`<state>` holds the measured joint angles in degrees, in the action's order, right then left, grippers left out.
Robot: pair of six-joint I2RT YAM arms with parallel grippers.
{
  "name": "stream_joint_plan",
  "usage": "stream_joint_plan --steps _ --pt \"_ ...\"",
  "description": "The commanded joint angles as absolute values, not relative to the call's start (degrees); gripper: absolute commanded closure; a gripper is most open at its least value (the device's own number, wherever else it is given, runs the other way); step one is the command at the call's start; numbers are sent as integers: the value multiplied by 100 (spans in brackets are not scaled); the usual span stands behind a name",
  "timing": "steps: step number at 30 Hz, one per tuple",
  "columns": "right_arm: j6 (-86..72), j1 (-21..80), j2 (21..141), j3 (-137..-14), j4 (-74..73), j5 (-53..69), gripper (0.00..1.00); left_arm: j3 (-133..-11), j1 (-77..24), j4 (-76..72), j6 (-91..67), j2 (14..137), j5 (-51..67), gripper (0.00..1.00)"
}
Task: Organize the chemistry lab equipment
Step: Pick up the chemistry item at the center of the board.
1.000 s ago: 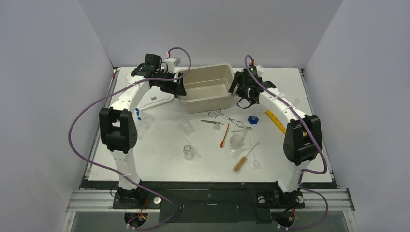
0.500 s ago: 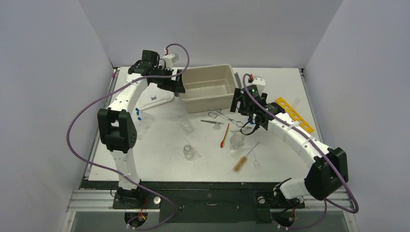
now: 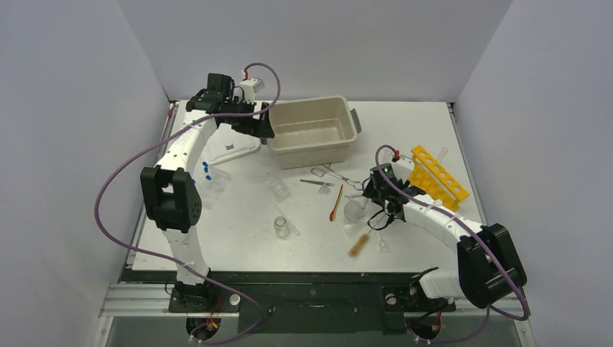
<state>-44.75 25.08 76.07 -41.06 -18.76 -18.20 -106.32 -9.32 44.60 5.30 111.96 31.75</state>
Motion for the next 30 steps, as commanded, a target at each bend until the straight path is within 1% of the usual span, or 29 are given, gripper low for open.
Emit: stream_joint_plan --steps 1,8,17,25,30 --pt "-5245 2437 7711 -3960 -552 -2055 46 -10531 -870 4451 671 10811 3190 14" --pt "-5749 2385 8231 -3649 365 -2318 53 -10480 -806 4476 752 10791 3152 14" --pt "-6086 2356 8624 -3420 813 -2464 55 -10468 -746 4543 808 10802 3179 14" --pt "-6276 2139 8924 -3094 1762 -2539 62 -10425 -673 4553 790 10813 3270 14" --pt "-6367 2041 9118 -3050 1934 -2439 63 -10495 -648 4611 808 10831 3271 14"
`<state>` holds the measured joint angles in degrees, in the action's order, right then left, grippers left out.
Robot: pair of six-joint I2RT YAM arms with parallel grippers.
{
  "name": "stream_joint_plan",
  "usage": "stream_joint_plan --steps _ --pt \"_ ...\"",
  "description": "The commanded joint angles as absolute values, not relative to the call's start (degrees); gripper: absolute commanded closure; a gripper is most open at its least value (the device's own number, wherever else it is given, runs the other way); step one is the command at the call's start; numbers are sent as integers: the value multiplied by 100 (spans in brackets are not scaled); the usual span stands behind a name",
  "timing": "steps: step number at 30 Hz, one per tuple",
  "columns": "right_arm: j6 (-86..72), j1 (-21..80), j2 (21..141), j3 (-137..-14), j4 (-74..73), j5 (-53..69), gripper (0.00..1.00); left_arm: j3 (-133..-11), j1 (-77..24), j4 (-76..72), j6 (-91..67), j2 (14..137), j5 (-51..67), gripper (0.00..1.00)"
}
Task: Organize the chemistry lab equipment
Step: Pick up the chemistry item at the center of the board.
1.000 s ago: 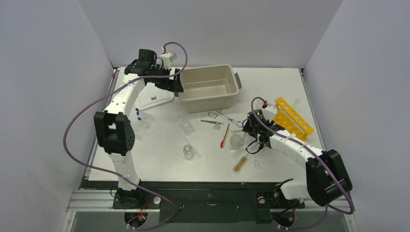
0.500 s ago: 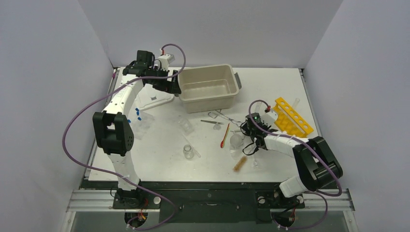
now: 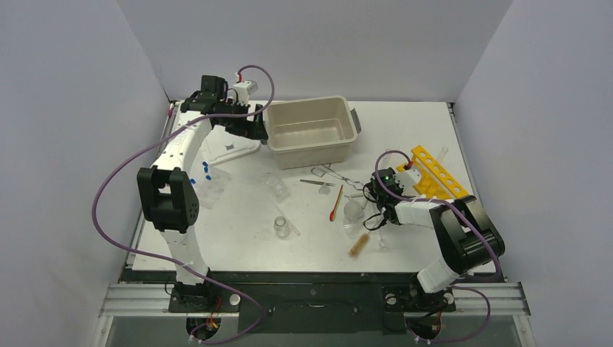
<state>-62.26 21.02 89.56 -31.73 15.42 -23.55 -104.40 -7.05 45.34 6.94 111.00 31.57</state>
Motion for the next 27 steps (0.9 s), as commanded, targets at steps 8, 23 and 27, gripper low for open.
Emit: stream_joint_plan --steps 8,23,27 --pt "-6559 2130 8961 -2900 1834 -2328 60 -10539 -642 4627 770 10821 3236 14" --pt "-6847 2302 8726 -2891 1440 -2100 58 -10503 -642 4641 791 10770 3221 14" --pt "-6932 2308 8838 -2910 1512 -1997 63 -10490 -636 4641 787 10776 3236 14"
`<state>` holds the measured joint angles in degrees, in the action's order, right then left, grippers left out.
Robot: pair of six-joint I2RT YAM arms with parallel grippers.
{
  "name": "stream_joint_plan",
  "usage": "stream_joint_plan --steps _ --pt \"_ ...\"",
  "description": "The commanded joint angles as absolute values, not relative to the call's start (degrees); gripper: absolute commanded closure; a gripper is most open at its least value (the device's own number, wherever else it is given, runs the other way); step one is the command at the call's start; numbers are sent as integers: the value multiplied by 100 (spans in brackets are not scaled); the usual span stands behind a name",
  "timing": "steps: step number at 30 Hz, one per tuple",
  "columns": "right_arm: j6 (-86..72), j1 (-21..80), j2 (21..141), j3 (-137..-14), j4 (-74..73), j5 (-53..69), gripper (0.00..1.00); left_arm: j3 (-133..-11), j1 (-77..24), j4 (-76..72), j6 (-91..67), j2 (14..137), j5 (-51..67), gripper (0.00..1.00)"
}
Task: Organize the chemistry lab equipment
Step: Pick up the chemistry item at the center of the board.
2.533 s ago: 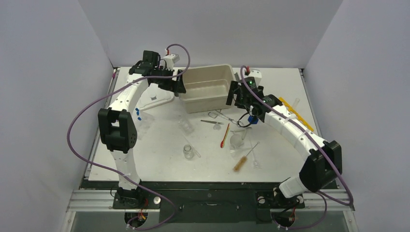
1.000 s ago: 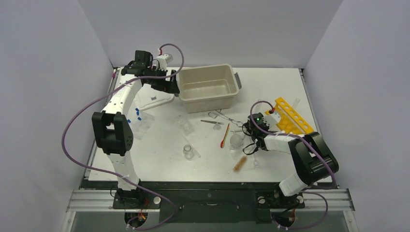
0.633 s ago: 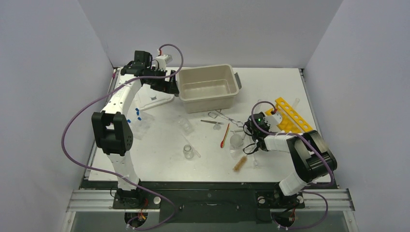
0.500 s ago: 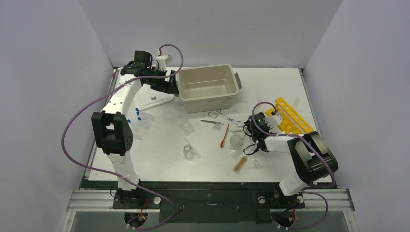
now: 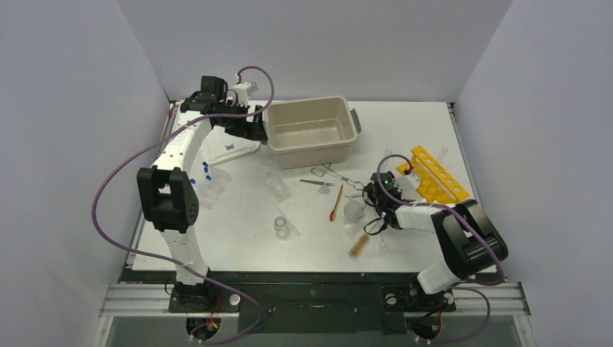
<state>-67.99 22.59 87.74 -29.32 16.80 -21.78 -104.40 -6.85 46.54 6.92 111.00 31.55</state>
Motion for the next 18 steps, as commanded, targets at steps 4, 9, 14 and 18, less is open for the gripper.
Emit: stream_joint_plan --steps 4,9,14,18 --pt "-6965 2303 8894 -2901 1632 -2037 68 -10485 -613 4624 803 10790 3226 14" --pt "-7012 2303 9064 -2922 1813 -2033 76 -10460 -574 4631 825 10801 3230 14" --pt "-6991 2303 9079 -2885 1916 -2044 97 -10450 -539 4627 835 10798 3218 14" --pt "-6894 2287 8838 -2812 1872 -2130 100 -10446 -528 4573 812 10827 3221 14"
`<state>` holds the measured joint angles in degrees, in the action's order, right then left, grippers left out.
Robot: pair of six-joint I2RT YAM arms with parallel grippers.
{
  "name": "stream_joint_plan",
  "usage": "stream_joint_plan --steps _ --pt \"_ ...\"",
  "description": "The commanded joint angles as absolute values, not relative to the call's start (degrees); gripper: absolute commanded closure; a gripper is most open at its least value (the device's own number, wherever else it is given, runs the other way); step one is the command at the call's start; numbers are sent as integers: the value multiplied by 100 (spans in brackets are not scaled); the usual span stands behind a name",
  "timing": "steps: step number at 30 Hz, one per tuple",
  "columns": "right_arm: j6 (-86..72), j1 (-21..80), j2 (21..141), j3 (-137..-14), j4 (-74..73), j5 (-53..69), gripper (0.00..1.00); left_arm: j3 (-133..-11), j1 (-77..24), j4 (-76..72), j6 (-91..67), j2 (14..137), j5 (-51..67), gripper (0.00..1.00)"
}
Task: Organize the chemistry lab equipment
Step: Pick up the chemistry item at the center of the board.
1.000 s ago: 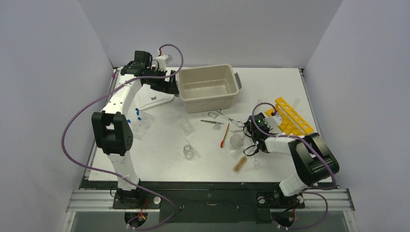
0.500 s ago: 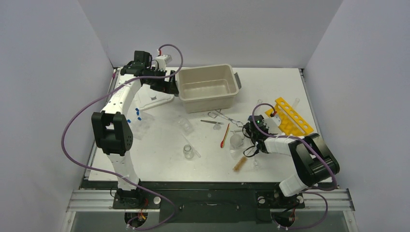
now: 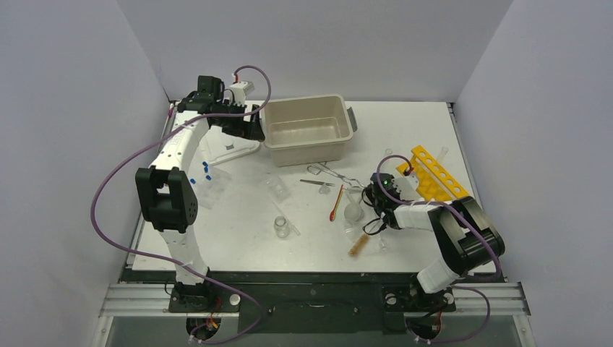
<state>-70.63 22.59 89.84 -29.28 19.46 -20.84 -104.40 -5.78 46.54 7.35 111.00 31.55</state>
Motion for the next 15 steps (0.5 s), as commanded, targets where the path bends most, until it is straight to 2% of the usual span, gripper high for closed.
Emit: stream_joint_plan --steps 1,15 --pt "-6870 2281 8733 -2812 1808 -2194 100 -10454 -534 4567 799 10832 3228 14" --pt "-5150 2440 7405 -3342 879 -2997 100 -10617 -487 4480 675 10892 3267 14"
